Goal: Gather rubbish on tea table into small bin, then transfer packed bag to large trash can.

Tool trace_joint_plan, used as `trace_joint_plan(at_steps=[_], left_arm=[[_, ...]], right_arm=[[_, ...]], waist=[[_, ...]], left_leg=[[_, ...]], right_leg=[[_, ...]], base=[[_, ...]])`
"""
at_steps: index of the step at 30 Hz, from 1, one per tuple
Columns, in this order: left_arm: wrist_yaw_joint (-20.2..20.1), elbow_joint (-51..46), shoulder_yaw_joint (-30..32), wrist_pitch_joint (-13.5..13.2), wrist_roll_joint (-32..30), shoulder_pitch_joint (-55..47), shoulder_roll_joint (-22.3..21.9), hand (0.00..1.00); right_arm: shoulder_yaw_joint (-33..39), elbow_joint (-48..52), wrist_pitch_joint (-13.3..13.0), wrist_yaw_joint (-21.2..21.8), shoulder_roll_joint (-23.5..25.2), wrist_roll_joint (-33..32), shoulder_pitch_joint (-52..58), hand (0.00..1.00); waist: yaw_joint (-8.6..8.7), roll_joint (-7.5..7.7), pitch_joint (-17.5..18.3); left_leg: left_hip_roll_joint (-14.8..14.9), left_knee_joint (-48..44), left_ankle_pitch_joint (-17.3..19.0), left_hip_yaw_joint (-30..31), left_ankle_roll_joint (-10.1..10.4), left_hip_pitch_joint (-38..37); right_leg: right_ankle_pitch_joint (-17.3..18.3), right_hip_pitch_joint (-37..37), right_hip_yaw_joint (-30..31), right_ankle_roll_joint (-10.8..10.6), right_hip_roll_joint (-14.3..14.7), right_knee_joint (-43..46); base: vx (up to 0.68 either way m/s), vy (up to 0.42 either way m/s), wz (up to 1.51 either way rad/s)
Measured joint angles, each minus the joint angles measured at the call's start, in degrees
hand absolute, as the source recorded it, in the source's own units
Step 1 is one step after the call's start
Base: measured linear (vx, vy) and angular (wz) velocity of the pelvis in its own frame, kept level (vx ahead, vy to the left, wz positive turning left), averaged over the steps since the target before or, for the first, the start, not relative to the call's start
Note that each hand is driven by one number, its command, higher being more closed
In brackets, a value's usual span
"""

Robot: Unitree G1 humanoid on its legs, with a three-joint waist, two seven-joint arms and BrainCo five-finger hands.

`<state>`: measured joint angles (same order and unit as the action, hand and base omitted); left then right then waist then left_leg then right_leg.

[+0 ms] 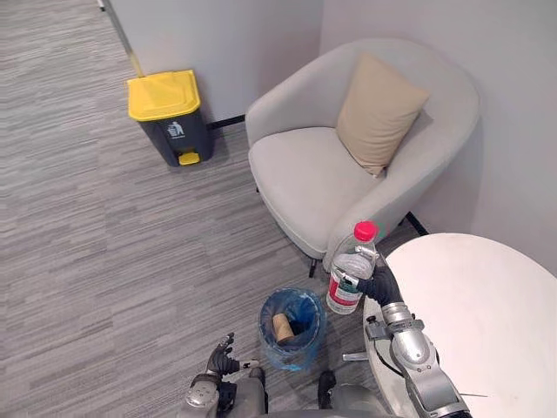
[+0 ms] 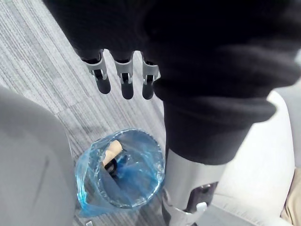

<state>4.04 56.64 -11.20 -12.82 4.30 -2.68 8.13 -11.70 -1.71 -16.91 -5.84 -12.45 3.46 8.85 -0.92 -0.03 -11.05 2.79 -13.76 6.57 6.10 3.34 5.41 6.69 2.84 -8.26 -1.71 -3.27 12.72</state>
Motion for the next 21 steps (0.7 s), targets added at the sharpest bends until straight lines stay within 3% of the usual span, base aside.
trace_joint_plan(at_steps=[5,8,12,16,21], left_arm=[[0.01,0.07,0.54,-0.03,0.0,-0.14,0.15,0.0],[0.01,-0.44,0.67,-0.32,0.04,0.9,0.59,0.0],[0.44,-0.98,0.93,-1.1,0.31,4.47,1.55,0.0],[1.53,-3.92,2.42,-1.18,1.65,6.57,1.43,0.0],[2.64,-6.42,3.46,-1.34,2.39,9.98,1.49,0.0]], right_arm=[[-0.22,-2.92,-0.05,0.64,0.66,0.0,-0.19,1.0],[-2.5,-3.81,-0.04,0.53,0.01,-0.04,-2.38,1.0],[-8.61,-5.84,-0.04,0.56,-1.84,-0.07,-10.48,1.0],[-11.73,-6.61,0.5,0.05,-1.87,-0.04,-16.88,1.0],[-13.83,-6.69,1.17,-1.83,-1.11,-0.04,-24.94,1.0]], waist=[[-0.22,-0.08,-0.09],[-1.48,-0.03,-1.82],[-1.7,-0.21,-7.19],[-3.12,-0.98,-10.43],[-3.34,-0.77,-12.95]], left_leg=[[-0.77,2.06,-3.04,3.47,0.55,1.65],[-1.26,0.55,-3.33,3.9,0.91,5.06],[-2.84,-5.57,-2.79,4.4,0.86,13.03],[-1.02,-11.55,-2.79,-0.4,0.79,21.41],[-0.82,-19.21,-1.69,-1.4,0.34,31.84]], right_leg=[[-0.02,0.27,-4.03,0.13,-0.77,0.27],[1.2,4.37,-4.33,0.9,-1.07,4.45],[5.31,13.61,-5.56,1.24,-3.89,15.63],[7.11,22.07,-5.85,1.41,-5.6,22.75],[8.45,31.83,-5.53,1.15,-7.27,30.1]], base=[[-0.1,-0.029,0.43],[-0.18,-0.007,0.13],[-0.25,-0.017,0.25],[-0.2,-0.002,0.19],[-0.14,0.01,0.07]])
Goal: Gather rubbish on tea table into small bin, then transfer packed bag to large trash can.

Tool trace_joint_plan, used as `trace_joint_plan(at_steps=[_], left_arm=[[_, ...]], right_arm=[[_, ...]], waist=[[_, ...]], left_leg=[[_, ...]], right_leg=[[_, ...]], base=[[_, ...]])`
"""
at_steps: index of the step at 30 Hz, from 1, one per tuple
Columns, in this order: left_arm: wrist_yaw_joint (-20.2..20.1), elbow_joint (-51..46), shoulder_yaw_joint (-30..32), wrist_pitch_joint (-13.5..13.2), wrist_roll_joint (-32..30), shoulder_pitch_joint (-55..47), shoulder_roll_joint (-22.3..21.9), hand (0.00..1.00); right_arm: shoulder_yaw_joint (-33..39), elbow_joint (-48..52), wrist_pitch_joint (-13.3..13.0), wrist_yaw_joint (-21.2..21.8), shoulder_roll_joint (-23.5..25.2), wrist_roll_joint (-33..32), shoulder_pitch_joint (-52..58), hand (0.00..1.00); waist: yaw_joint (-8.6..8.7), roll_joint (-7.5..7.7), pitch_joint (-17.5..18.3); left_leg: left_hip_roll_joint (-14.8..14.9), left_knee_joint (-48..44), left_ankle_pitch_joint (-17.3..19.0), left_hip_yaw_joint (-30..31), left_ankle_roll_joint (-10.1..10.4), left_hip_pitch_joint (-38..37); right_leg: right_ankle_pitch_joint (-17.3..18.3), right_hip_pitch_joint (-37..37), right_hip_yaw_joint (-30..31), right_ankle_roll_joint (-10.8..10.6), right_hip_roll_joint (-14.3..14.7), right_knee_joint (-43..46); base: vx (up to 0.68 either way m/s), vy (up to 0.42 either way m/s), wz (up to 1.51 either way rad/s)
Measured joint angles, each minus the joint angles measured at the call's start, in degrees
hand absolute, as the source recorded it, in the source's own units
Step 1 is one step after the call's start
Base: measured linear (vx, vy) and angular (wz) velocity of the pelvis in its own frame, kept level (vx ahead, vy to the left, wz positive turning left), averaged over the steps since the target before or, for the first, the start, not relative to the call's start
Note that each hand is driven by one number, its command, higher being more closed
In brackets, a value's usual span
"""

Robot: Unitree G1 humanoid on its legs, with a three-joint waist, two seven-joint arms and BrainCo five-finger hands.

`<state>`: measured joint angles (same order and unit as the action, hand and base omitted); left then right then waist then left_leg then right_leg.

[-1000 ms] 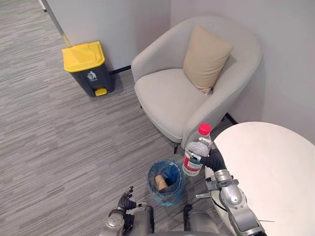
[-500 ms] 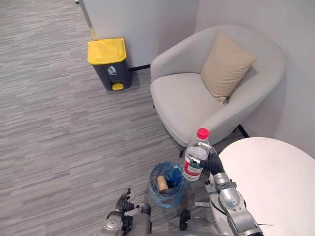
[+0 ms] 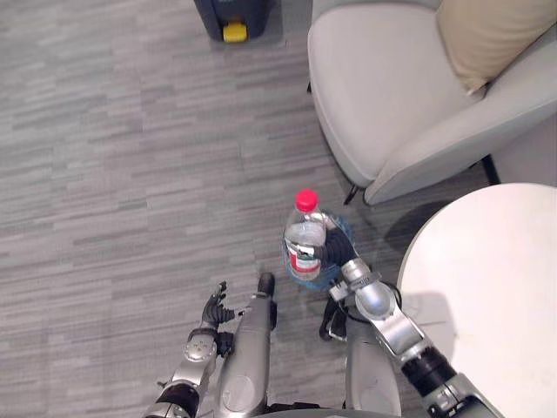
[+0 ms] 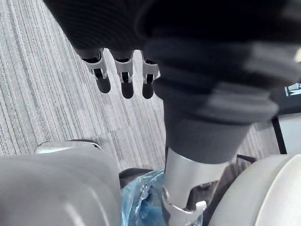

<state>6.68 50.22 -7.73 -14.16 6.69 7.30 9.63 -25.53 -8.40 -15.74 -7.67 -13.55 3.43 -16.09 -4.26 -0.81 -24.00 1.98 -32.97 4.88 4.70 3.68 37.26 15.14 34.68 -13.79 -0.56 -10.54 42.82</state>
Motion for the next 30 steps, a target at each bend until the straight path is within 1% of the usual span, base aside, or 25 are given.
trace_joint_plan(at_steps=[2,4,6,7,9,10,14,17,22,27,28,30], left_arm=[[0.49,-0.5,1.21,-0.01,0.05,2.22,-0.41,0.0],[1.23,-1.72,1.41,-0.13,0.33,4.78,-0.49,0.0],[1.81,-3.42,1.86,-0.23,0.5,6.59,-0.55,0.0],[2.29,-3.93,2.05,-0.3,0.53,8.21,-0.73,0.0],[2.47,-5.06,3.1,-0.3,0.65,9.75,-0.76,0.0],[2.62,-5.96,3.83,-0.55,1.21,11.1,-0.55,0.0],[3.66,-6.5,5.21,-0.69,1.63,12.47,-0.25,0.0],[3.79,-6.98,5.43,-0.79,1.7,12.46,-0.53,0.0],[4.66,-7.41,5.44,-1.18,1.74,12.47,-0.45,0.0],[4.72,-7.49,5.43,-1.5,1.77,12.47,-0.44,0.0],[4.72,-7.51,5.42,-1.53,1.78,12.47,-0.46,0.0],[4.72,-7.67,5.4,-1.59,1.8,12.47,-0.48,0.0]], right_arm=[[0.15,-2.35,0.18,-1.37,1.28,0.01,-3.92,1.0],[0.46,-5.84,0.62,-2.86,1.3,0.16,-8.07,1.0],[1.54,-8.44,0.97,-4.59,1.21,0.48,-11.29,1.0],[2.9,-10.02,1.14,-5.26,0.94,1.03,-13.32,1.0],[3.79,-12.01,1.49,-6.55,0.38,1.74,-16.32,1.0],[5.02,-13.51,2.08,-7.53,0.03,2.01,-19.15,1.0],[6.69,-16.95,2.99,-9.92,-1.8,3.93,-24.51,1.0],[7.71,-19.6,3.36,-11.29,-3.24,3.94,-26.4,1.0],[8.07,-24.58,3.8,-12.0,-4.66,3.9,-29.22,1.0],[9.33,-28.58,3.89,-12.54,-4.61,3.79,-31.28,1.0],[9.39,-28.68,3.91,-12.78,-4.86,3.63,-31.66,0.0],[9.41,-28.68,3.9,-13.37,-5.0,3.31,-32.08,0.0]], waist=[[0.02,0.06,-1.09],[-0.24,0.13,-2.49],[-0.63,0.18,-3.16],[-1.05,0.1,-4.04],[-1.28,0.15,-4.88],[-1.46,0.26,-5.52],[-1.93,0.29,-6.41],[-2.72,0.28,-6.5],[-2.77,0.28,-6.5],[-2.8,0.28,-6.5],[-2.82,0.28,-6.5],[-2.81,0.28,-6.5]], left_leg=[[-0.01,-2.42,0.21,-0.5,-0.32,4.57],[-0.02,-4.93,0.39,-0.96,-0.58,9.45],[-0.06,-6.8,0.41,-1.28,-0.67,14.11],[-0.16,-7.98,0.37,-1.14,-0.72,16.52],[-0.27,-9.6,0.36,-0.69,-0.75,19.76],[-0.38,-11.05,0.36,-0.34,-0.73,23.14],[-0.45,-13.76,0.22,-0.02,-0.81,29.16],[-0.37,-14.62,0.03,0.32,-0.51,32.29],[-0.18,-14.95,-0.21,0.59,-0.16,34.86],[-0.15,-14.92,-0.27,0.73,-0.04,35.58],[-0.18,-14.91,-0.27,0.72,-0.04,35.71],[-0.28,-14.91,-0.27,0.7,-0.05,35.98]], right_leg=[[0.14,4.53,0.3,0.0,-0.57,2.33],[0.21,9.44,1.12,-0.06,-0.84,4.75],[0.33,14.15,1.35,0.12,-1.35,6.94],[0.47,16.67,1.53,0.28,-1.44,8.29],[0.78,19.65,1.41,0.67,-1.55,10.0],[1.22,22.94,1.35,0.96,-1.69,11.74],[1.88,29.15,1.44,1.6,-1.71,15.12],[2.16,32.43,1.42,1.69,-1.69,16.42],[2.35,35.15,1.39,1.77,-1.71,17.2],[2.47,35.82,1.24,1.74,-1.71,17.28],[2.48,35.94,1.24,1.73,-1.74,17.28],[2.48,36.24,1.25,1.72,-1.77,17.37]], base=[[-0.1,0.013,0.0],[-0.09,-0.015,-0.02],[-0.07,-0.027,0.01],[-0.09,-0.044,0.05],[-0.09,-0.045,0.1],[-0.07,-0.038,0.12],[-0.05,-0.031,0.06],[-0.01,-0.006,0.01],[0.0,0.0,0.0],[0.0,0.0,0.0],[0.0,0.0,0.0],[-0.01,0.017,0.01]])
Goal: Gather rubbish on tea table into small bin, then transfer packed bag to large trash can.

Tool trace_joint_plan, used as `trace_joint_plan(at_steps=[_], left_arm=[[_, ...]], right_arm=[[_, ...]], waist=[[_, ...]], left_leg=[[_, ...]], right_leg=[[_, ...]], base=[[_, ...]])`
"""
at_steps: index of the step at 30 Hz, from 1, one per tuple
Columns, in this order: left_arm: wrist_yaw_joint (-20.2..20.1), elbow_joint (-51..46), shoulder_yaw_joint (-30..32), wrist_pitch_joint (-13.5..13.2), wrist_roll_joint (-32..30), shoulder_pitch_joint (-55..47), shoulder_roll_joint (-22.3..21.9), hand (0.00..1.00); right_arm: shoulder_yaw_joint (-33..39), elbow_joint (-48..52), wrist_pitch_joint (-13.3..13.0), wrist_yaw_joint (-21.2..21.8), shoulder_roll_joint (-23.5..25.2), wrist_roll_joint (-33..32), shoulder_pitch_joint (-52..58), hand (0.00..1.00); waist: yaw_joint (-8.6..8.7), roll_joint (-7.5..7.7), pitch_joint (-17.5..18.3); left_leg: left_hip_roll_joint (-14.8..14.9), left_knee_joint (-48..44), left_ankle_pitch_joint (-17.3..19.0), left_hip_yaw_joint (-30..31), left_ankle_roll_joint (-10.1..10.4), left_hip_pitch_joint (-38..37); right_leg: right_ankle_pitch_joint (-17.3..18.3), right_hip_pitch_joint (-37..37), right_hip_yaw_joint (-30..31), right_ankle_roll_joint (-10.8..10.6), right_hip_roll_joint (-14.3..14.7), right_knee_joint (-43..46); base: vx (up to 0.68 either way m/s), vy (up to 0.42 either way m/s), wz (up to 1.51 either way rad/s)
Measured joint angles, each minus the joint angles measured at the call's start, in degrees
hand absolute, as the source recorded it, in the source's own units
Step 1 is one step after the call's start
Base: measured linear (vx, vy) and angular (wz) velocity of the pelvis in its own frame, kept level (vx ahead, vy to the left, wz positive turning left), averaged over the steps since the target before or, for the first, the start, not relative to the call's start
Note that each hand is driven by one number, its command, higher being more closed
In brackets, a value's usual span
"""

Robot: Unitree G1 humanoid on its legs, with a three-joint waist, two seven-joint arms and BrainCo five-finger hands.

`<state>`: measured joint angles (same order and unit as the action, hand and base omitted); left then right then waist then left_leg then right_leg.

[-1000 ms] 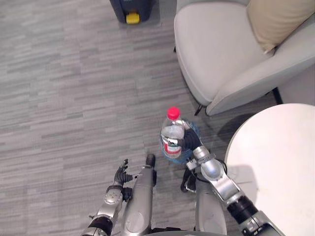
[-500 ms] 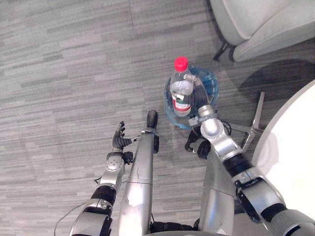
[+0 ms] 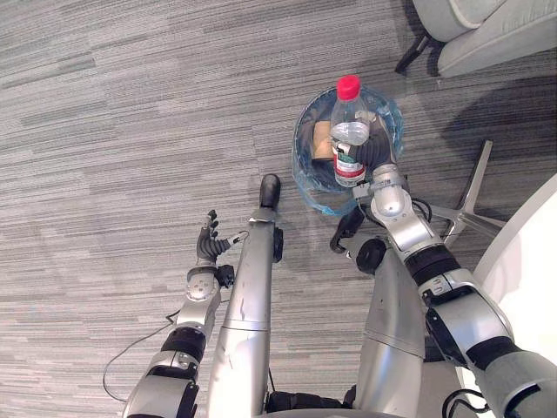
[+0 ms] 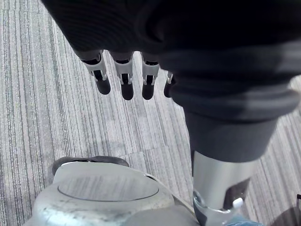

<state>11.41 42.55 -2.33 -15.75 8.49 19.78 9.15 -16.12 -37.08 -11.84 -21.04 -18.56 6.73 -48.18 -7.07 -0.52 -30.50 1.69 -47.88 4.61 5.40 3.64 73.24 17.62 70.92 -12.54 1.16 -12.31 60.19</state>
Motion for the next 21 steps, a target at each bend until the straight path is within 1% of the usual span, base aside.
trace_joint_plan(at_steps=[3,7,13,17,21], left_arm=[[0.0,-0.26,-0.1,-0.37,0.01,0.0,-0.02,0.0],[0.04,-0.33,-0.44,-0.37,0.65,0.0,0.01,0.0],[0.18,-0.39,-0.43,-0.35,0.65,0.0,0.01,0.0],[0.28,-0.22,-0.32,-0.05,0.59,0.0,0.05,0.0],[0.28,0.2,-0.07,0.59,0.5,-0.12,0.09,0.0]], right_arm=[[0.27,-0.49,0.0,-0.06,0.14,-0.04,-0.19,0.0],[0.56,-1.18,0.0,-0.16,0.21,0.02,-0.22,0.0],[0.45,-0.77,-0.01,-0.18,0.4,0.84,0.33,0.0],[-0.34,2.03,-0.06,-0.14,1.27,4.28,3.04,0.0],[-1.98,5.65,-0.16,-0.07,2.01,7.36,8.03,0.0]], waist=[[-0.01,0.0,0.0],[0.02,0.0,0.0],[0.05,0.08,0.05],[0.11,0.13,0.07],[0.24,0.32,0.18]], left_leg=[[-0.16,0.0,-0.02,-0.02,0.03,0.25],[-0.36,0.0,-0.1,0.07,0.13,0.23],[-0.34,0.06,-0.22,0.11,0.29,0.14],[-0.15,0.07,-0.41,0.19,0.6,-0.47],[0.12,1.33,-0.51,0.28,0.71,-3.2]], right_leg=[[0.08,0.38,0.05,0.0,-0.03,0.24],[0.2,0.42,0.04,0.0,-0.5,0.55],[0.21,0.37,0.03,0.0,-0.35,0.56],[0.2,-0.34,-0.02,0.0,0.12,0.41],[0.18,-3.03,-0.2,0.01,0.27,-0.66]], base=[[0.0,0.006,0.01],[-0.01,0.016,0.03],[0.0,0.0,0.0],[0.0,0.005,-0.01],[-0.01,0.006,-0.01]])
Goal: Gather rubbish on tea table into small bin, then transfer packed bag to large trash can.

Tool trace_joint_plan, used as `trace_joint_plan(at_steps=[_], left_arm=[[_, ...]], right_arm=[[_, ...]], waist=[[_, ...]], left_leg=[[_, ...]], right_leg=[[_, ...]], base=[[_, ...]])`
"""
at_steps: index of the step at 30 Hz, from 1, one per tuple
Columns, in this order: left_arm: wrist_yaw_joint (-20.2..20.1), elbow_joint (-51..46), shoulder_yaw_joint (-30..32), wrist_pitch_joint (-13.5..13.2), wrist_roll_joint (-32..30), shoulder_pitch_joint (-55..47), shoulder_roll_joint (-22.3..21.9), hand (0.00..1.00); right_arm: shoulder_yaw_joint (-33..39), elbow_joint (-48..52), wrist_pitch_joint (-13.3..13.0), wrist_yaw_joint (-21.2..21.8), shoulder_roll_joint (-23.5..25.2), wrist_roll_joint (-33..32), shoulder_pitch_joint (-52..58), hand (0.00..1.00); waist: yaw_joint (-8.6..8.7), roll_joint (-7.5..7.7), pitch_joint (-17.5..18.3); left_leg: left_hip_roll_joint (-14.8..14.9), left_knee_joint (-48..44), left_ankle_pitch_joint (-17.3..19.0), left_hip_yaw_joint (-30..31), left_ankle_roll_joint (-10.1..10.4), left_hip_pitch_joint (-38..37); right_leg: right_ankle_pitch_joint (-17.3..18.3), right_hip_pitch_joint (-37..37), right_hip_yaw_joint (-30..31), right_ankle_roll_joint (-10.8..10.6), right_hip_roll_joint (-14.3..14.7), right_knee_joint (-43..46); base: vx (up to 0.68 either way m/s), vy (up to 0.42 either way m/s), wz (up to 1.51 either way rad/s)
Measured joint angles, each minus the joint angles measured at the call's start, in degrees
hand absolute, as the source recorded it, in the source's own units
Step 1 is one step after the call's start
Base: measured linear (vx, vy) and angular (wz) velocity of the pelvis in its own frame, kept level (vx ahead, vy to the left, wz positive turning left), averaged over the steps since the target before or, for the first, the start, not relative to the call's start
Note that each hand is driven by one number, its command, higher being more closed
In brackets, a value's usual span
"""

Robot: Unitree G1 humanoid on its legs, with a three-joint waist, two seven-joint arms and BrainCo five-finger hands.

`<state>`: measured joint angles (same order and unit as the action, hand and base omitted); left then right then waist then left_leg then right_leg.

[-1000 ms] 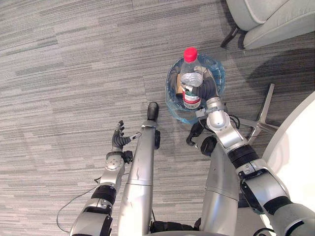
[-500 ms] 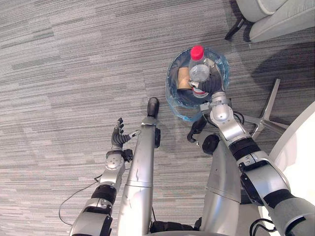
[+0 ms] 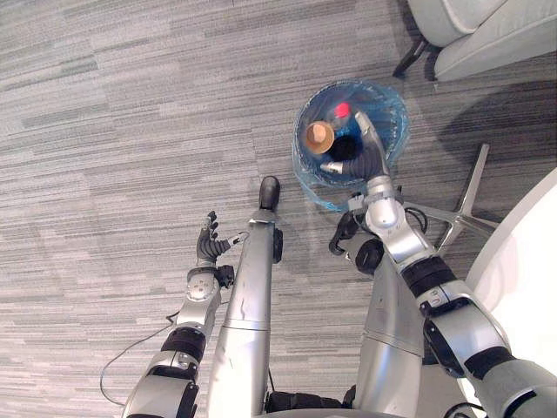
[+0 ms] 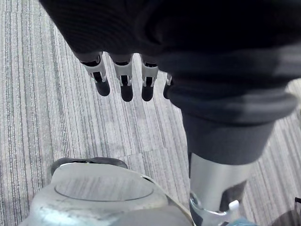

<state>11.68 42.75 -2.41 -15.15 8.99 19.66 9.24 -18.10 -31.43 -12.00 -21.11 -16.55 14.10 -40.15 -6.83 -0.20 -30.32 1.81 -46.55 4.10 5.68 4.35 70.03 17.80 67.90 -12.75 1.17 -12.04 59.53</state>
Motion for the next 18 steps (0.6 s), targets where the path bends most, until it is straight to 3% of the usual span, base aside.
trace_joint_plan(at_steps=[11,18], left_arm=[[0.12,0.04,0.85,0.23,-0.21,-0.55,0.85,0.0],[1.07,0.08,0.85,-0.47,-0.71,-0.53,1.15,0.0]], right_arm=[[-5.46,3.27,0.07,2.34,0.45,13.94,4.31,0.0],[-7.4,-5.42,2.44,2.38,0.99,22.28,3.06,0.0]], waist=[[0.63,1.13,0.62],[1.29,1.13,0.62]], left_leg=[[1.06,2.92,-1.13,-0.18,1.11,-2.24],[0.99,4.72,-1.99,0.47,1.28,-2.21]], right_leg=[[-0.26,-1.79,-0.37,0.41,1.08,-2.18],[-0.51,-1.71,-1.22,0.83,1.08,-3.03]], base=[[-0.01,0.003,0.0],[-0.01,0.005,0.03]])
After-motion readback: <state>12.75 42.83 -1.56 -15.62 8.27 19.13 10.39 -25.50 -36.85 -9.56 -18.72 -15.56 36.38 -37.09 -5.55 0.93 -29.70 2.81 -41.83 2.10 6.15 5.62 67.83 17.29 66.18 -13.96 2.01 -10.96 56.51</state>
